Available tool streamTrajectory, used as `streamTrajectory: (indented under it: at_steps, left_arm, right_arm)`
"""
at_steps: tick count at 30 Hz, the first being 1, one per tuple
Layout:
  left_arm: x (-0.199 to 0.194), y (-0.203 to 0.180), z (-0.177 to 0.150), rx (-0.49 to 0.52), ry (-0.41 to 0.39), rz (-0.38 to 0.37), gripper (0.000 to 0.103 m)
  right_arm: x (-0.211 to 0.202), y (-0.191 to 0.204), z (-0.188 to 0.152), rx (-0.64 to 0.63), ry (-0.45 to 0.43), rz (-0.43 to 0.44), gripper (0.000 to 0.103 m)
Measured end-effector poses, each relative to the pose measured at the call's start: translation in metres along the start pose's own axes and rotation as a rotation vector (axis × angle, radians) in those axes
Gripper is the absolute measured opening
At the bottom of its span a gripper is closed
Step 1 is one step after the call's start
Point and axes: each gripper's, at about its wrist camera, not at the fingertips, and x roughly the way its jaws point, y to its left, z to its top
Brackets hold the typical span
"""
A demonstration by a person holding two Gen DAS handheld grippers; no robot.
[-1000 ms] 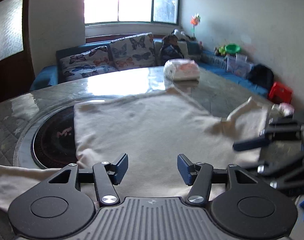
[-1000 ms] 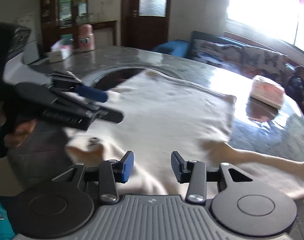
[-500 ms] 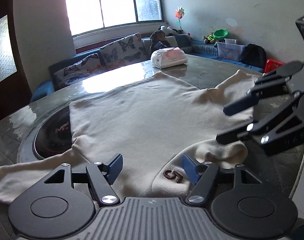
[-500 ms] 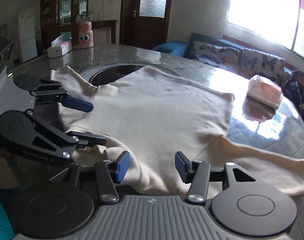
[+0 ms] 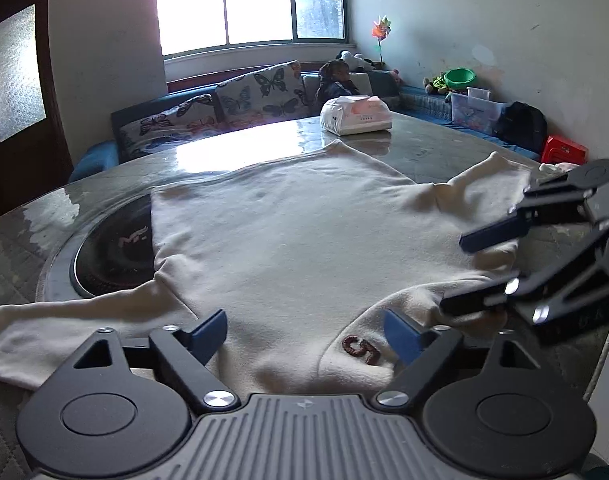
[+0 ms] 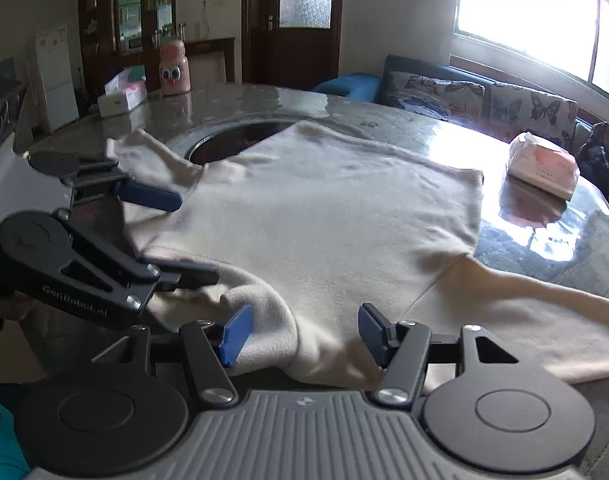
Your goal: Fold clothes
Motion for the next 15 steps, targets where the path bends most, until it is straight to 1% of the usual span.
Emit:
streamTrajectory:
  at_steps: [2, 5, 9, 13, 15]
  left_arm:
    - [0.0, 0.001, 0.0, -0.006, 0.003, -0.002, 0.098]
    - [0.0, 0.001, -0.001, -0.011, 0.007, -0.006, 0.102]
    - [0.002, -0.005, -0.005, 0.022, 0.016, -0.009, 0.103]
    - [0.003, -0.003, -0.006, 0.013, 0.022, -0.019, 0.103]
    - [0.003, -0.003, -0.005, 0.013, 0.025, -0.023, 0.103]
  right_arm:
    - [-0.004, -0.009, 0.005, 0.032, -0.024, -0.008, 0.065]
    - [-0.002, -0.028, 0.014, 0.076, -0.054, -0.029, 0.065]
    - [0.015, -0.051, 0.022, 0.128, -0.056, -0.044, 0.065]
    - [0.031, -0.063, 0.024, 0.149, -0.049, -0.038, 0.065]
    - [0.038, -0.07, 0.02, 0.172, -0.023, -0.07, 0.065]
